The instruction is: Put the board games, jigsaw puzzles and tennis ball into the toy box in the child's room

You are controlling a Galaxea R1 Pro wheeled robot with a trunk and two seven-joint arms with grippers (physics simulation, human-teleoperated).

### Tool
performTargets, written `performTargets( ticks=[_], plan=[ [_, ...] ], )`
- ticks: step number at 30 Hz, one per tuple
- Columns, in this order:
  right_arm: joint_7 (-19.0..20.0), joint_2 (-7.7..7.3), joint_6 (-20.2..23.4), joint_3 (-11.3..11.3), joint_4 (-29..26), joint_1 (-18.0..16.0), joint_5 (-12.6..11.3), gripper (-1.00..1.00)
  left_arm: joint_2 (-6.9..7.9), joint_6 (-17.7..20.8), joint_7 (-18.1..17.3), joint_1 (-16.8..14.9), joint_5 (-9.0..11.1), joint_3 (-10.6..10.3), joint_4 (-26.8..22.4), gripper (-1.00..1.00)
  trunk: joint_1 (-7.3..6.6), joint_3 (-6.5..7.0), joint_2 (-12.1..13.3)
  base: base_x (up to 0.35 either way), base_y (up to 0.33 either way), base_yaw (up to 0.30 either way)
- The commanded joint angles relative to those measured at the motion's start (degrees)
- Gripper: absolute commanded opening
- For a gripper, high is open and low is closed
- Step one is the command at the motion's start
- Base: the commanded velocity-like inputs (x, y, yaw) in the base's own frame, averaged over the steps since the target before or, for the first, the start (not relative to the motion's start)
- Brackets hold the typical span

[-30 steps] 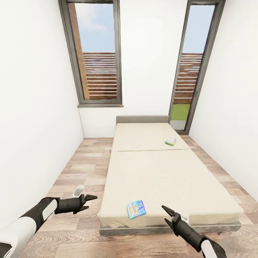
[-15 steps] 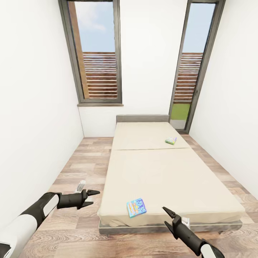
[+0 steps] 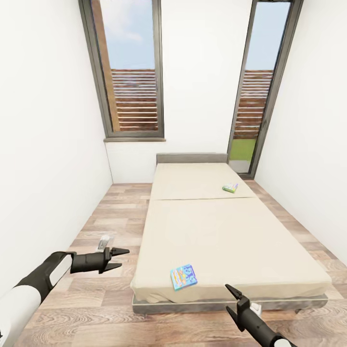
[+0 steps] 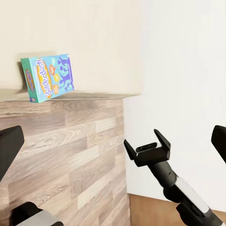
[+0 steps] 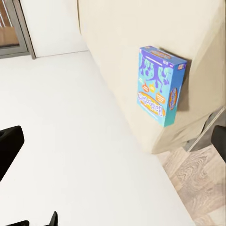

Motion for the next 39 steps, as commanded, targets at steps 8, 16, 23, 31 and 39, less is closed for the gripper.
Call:
performTargets(
  ticks=[8,16,23,31,39],
  plan=[
    [-0.8,0.61,0.1,-0.3,0.1,-0.1,-0.3,1.0,0.56,0.4,-0.2,-0.1,0.3,-0.3,-0.2,1.0,1.76,-1.5,-3.3,0.0,0.0,0.0],
    [-1.3,0.62,-1.1,-0.3,0.2,-0.1,-0.4,1.0,0.46,0.0,-0.3,-0.1,0.4,-0.2,-0.2,1.0,3.52,-2.94,-6.5,0.0,0.0,0.0],
    [-1.4,0.75,-1.4,-0.3,0.2,-0.1,-0.5,1.0,0.45,-0.2,-0.3,-0.1,0.4,-0.3,-0.2,1.0,5.06,-4.19,-9.3,0.0,0.0,0.0],
    [-1.4,0.82,-1.6,-0.3,0.2,-0.1,-0.4,1.0,0.43,-0.3,-0.2,0.1,0.4,-0.4,-0.2,1.0,6.16,-5.09,-11.3,0.0,0.0,0.0],
    [-1.4,0.68,-1.6,-0.3,0.2,-0.1,-0.4,1.0,0.43,-1.5,-0.2,0.5,0.4,-0.4,-0.1,1.0,6.16,-5.09,-11.3,0.002,0.0,0.0]
  ],
)
